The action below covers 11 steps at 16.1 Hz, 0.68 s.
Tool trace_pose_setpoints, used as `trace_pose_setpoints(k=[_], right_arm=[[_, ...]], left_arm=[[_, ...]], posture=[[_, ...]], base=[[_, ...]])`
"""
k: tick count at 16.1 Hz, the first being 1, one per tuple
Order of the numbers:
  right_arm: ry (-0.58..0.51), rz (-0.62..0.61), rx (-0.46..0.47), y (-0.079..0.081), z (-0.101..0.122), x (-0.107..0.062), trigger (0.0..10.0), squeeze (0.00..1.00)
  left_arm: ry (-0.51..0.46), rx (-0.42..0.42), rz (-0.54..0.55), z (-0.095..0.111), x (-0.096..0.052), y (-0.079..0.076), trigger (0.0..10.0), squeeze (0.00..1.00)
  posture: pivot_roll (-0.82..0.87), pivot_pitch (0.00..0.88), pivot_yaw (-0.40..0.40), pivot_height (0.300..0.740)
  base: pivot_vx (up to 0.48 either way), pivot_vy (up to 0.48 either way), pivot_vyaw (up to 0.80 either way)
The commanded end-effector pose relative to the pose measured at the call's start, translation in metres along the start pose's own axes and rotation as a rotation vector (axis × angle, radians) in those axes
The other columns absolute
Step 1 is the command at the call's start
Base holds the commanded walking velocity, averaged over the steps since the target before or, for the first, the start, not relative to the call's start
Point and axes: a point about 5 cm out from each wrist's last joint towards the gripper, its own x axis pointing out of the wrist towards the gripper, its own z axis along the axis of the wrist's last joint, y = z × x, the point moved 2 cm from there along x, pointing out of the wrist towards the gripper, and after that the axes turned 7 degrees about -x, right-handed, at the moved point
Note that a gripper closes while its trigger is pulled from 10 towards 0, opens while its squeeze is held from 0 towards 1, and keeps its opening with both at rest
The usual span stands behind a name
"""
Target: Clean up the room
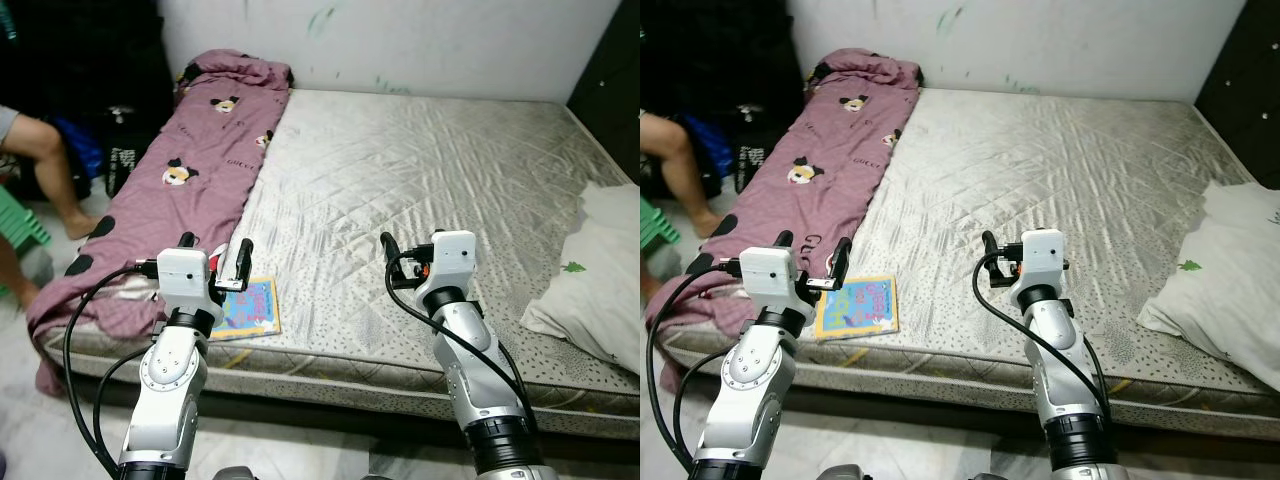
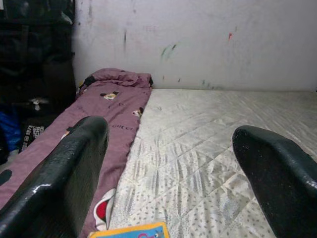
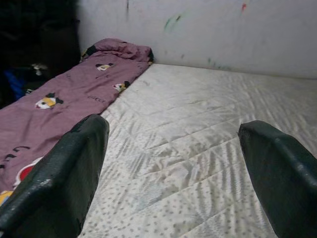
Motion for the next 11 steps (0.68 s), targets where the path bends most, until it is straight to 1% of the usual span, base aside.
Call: trace_pose_setpoints(k=[1, 3, 10, 11], right_arm=[[-0.006, 0.007, 0.001, 0.002, 0.0017, 0.0023, 10.0, 0.0], [-0.006, 0.006, 0.002, 0.002, 0.0017, 0.0026, 10.0, 0.0], [-0.007, 0.006, -0.002, 0.0017, 0.0034, 0.0045, 10.0, 0.0], [-0.008, 0.006, -0.004, 0.0013, 0.0033, 0.0046, 10.0, 0.0]], left_arm=[[-0.007, 0.0, -0.007, 0.0017, 0.0009, 0.0014, 10.0, 0.0], [-0.011, -0.001, -0.017, 0.0021, 0.0012, 0.0004, 10.0, 0.0], [-0.012, -0.007, -0.021, 0.0034, 0.0033, 0.0002, 10.0, 0.0], [-0.01, -0.008, -0.017, 0.0028, 0.0034, 0.0005, 10.0, 0.0]], posture=[[0.03, 0.0, -0.023, 0.74], [0.03, 0.0, -0.022, 0.74], [0.03, 0.0, -0.023, 0.74], [0.03, 0.0, -0.024, 0.74]], base=[[0.0, 0.0, 0.0], [0.255, 0.0, 0.0], [0.384, 0.0, 0.0], [0.0, 0.0, 0.0]])
